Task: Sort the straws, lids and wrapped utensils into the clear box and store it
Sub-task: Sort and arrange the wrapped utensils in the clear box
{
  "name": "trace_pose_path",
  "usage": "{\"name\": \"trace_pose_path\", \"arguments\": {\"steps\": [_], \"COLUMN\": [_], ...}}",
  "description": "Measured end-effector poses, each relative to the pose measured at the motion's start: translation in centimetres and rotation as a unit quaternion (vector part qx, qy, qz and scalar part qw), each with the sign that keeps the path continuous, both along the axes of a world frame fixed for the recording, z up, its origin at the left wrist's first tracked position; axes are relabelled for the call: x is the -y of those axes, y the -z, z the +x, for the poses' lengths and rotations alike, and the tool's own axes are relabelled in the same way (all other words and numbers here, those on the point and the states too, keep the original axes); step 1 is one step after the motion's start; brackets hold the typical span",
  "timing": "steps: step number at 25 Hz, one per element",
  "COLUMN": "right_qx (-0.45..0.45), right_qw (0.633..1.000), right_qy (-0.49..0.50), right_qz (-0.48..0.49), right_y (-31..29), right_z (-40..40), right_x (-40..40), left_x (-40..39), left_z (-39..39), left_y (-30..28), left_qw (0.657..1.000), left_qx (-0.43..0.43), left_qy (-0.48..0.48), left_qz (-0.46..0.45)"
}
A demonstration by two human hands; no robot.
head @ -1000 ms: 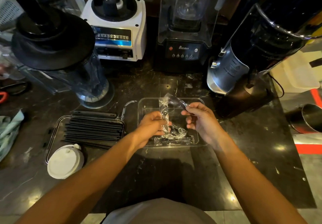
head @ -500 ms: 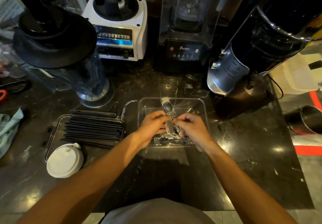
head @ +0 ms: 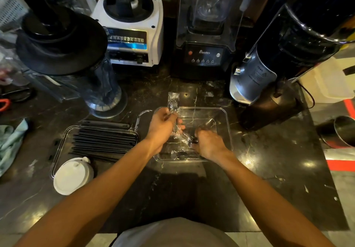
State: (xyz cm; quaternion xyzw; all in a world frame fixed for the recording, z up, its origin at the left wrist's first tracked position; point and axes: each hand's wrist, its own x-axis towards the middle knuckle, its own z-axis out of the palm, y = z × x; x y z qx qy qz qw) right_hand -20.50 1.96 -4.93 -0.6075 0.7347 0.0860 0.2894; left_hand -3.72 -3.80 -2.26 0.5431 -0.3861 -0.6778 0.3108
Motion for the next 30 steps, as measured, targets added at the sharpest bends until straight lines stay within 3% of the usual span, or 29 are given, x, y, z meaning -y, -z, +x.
{"name": "trace_pose_path", "arguments": {"steps": [3, 9, 14, 19, 25, 28, 30], "right_qx": [0.041, 0.24, 0.303, 0.426, 0.396, 0.332, 0.339], "right_qw": [0.999, 0.957, 0.936, 0.888, 0.91, 0.933, 0.92], "right_qy": [0.029, 0.164, 0.177, 0.151, 0.088, 0.14, 0.192], "right_qz": [0.017, 0.021, 0.028, 0.084, 0.086, -0.006, -0.036], "right_y": [-0.2, -0.6, -2.5, -6.0, -7.0, -5.0, -4.0], "right_z": [0.1, -2.8, -4.9, -6.4, -6.3, -4.9, -4.0], "right_x": [0.6, 0.9, 0.9, 1.1, 2.3, 3.2, 3.4], "left_x": [0.1, -0.4, -0.4, -0.3, -0.6, -1.1, -1.3], "left_z": [0.5, 0.4, 0.1, 0.0, 0.2, -0.3, -0.6], "left_y": [0.3, 0.4, 1.5, 1.4, 1.1, 1.0, 0.9], "left_qw": [1.0, 0.999, 0.998, 0.996, 0.99, 0.979, 0.979], "left_qx": [0.008, 0.03, 0.027, 0.045, 0.04, 0.044, 0.04], "left_qy": [-0.005, 0.02, 0.04, 0.057, 0.125, 0.194, 0.188], "left_qz": [-0.008, 0.008, 0.034, 0.043, 0.045, 0.05, 0.063]}}
